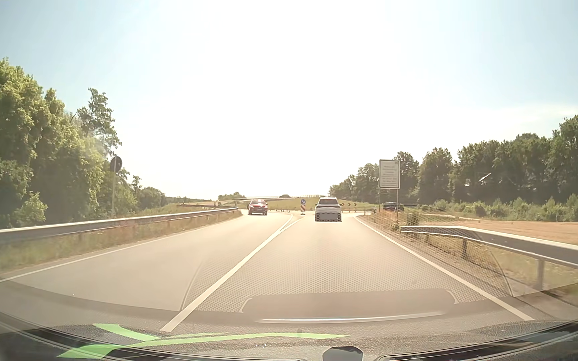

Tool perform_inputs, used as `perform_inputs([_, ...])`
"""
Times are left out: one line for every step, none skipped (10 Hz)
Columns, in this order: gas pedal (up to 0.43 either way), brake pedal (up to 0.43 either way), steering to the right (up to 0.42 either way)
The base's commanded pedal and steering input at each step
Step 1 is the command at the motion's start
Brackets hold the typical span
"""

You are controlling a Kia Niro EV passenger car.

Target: Follow the waypoints while adhering to traffic rules and regulations

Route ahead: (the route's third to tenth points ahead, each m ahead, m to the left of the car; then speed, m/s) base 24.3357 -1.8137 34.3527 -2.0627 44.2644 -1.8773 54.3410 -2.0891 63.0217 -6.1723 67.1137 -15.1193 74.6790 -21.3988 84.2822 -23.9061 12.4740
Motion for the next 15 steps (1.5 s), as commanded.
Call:
perform_inputs([0.098, 0.000, 0.002])
perform_inputs([0.098, 0.000, 0.002])
perform_inputs([0.098, 0.000, 0.002])
perform_inputs([0.098, 0.000, 0.002])
perform_inputs([0.087, 0.000, 0.002])
perform_inputs([0.079, 0.000, 0.005])
perform_inputs([0.079, 0.000, 0.008])
perform_inputs([0.079, 0.000, 0.008])
perform_inputs([0.059, 0.000, 0.008])
perform_inputs([0.028, 0.000, 0.008])
perform_inputs([0.000, 0.000, 0.009])
perform_inputs([0.000, 0.000, 0.009])
perform_inputs([0.000, 0.000, 0.008])
perform_inputs([0.000, 0.000, 0.009])
perform_inputs([0.000, 0.000, 0.009])
